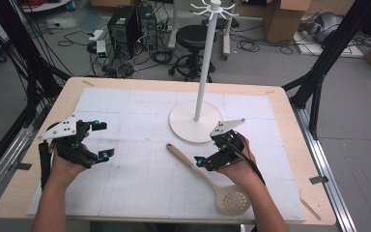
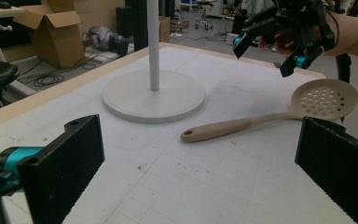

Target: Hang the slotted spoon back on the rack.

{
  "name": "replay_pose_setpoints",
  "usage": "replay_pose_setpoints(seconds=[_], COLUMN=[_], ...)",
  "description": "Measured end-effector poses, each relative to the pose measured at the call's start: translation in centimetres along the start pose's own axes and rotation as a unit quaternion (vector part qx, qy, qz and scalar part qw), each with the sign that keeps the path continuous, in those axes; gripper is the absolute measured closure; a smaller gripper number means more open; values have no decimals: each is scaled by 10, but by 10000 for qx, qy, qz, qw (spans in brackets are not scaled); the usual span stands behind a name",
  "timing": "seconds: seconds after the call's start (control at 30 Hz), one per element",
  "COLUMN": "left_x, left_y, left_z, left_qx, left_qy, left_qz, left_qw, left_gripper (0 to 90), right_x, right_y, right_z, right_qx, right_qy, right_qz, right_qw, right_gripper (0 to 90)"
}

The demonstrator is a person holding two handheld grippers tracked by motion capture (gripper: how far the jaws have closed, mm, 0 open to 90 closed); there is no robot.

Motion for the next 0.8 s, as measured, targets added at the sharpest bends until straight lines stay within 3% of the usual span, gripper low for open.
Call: replay_pose_setpoints(seconds=[0.13, 0.4, 0.43, 0.6, 0.67, 0.8], left_x=[4, 5, 5, 5, 5, 4], left_y=[-1, -2, -2, -1, -2, -2], left_z=[-4, -3, -3, -2, -2, -1], left_qx=[57, 50, 65, 67, 59, 56], left_qy=[8, -2, 0, 3, -1, -11], left_qz=[54, 73, 67, 108, 75, 76], left_qw=[10000, 10000, 10000, 9999, 10000, 10000], left_gripper=[17, 17, 17, 16, 17, 17], right_x=[10, 18, 21, 27, 31, 36], right_y=[2, 6, 8, 12, 15, 19], right_z=[4, 7, 8, 10, 11, 13], right_qx=[-23, -82, -107, -85, -87, -51], right_qy=[11, 76, 100, 93, 147, 63], right_qz=[304, 601, 719, 942, 1143, 1310], right_qw=[9995, 9981, 9973, 9955, 9933, 9914], right_gripper=[12, 66, 128, 154, 170, 254])
Point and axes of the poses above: each handheld gripper's, and its own axes: x roughly forward along the jaws, y roughly out of its underside, z roughly to its left, the point moved 6 cm from there along x, roughly forward along the jaws, and after that the axes turned 2 degrees about x, right-handed, at the moved point
